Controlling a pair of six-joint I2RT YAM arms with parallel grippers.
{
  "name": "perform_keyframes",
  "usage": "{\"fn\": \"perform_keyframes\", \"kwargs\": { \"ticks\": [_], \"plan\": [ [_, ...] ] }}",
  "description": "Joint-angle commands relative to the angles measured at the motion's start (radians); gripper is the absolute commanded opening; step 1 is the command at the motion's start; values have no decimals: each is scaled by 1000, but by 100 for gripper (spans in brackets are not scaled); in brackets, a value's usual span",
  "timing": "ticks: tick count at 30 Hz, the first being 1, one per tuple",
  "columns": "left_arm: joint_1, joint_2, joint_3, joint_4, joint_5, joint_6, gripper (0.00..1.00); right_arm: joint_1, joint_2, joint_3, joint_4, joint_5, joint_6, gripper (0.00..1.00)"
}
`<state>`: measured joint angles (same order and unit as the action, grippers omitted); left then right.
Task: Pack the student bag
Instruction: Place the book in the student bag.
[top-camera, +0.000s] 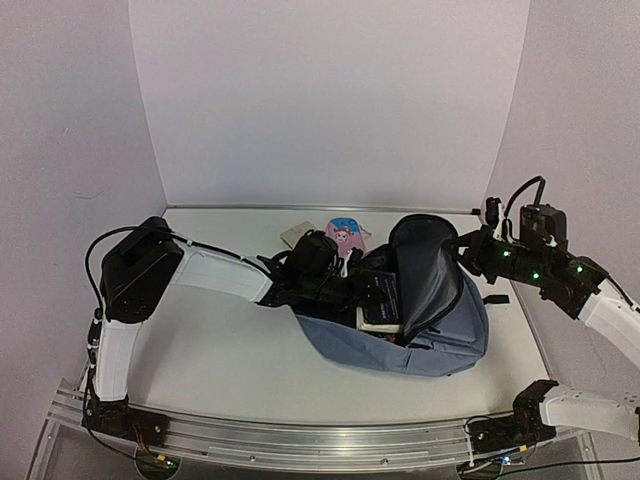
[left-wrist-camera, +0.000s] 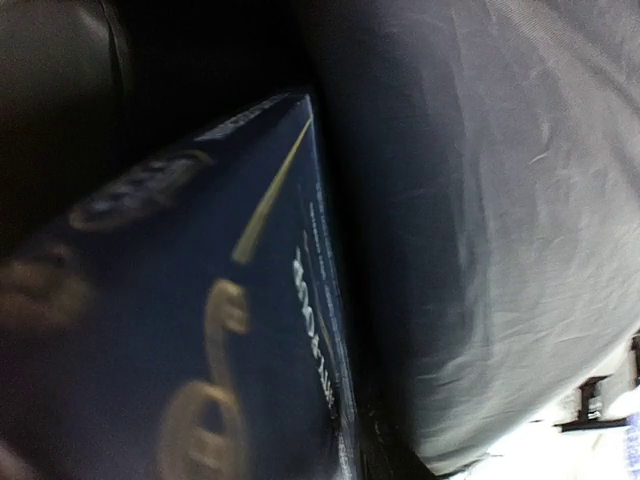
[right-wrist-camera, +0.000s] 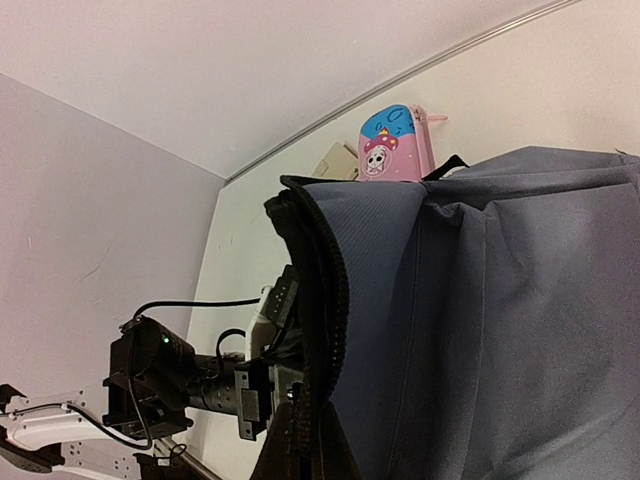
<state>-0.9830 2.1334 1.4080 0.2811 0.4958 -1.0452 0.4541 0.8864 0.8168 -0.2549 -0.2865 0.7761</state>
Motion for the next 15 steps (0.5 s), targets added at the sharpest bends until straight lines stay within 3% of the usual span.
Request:
{"fn": "perform_keyframes", "kwargs": {
  "ticks": [1, 5, 10, 13, 15],
  "plan": [
    [1, -71, 54, -172, -125, 147, 53, -2, -13, 5, 82, 9, 2, 0],
    [1, -131, 42, -300, -194, 214, 69, -3, -13, 4, 82, 8, -1, 0],
    [1, -182, 19, -399, -269, 243, 79, -3, -11, 0, 83, 9, -1, 0],
    [1, -183, 15, -406, -263, 238, 79, -3, -11, -1, 83, 9, 0, 0],
    [1, -172, 16, -395, -239, 231, 71, -4, -12, 1, 83, 9, 0, 0]
  ]
}}
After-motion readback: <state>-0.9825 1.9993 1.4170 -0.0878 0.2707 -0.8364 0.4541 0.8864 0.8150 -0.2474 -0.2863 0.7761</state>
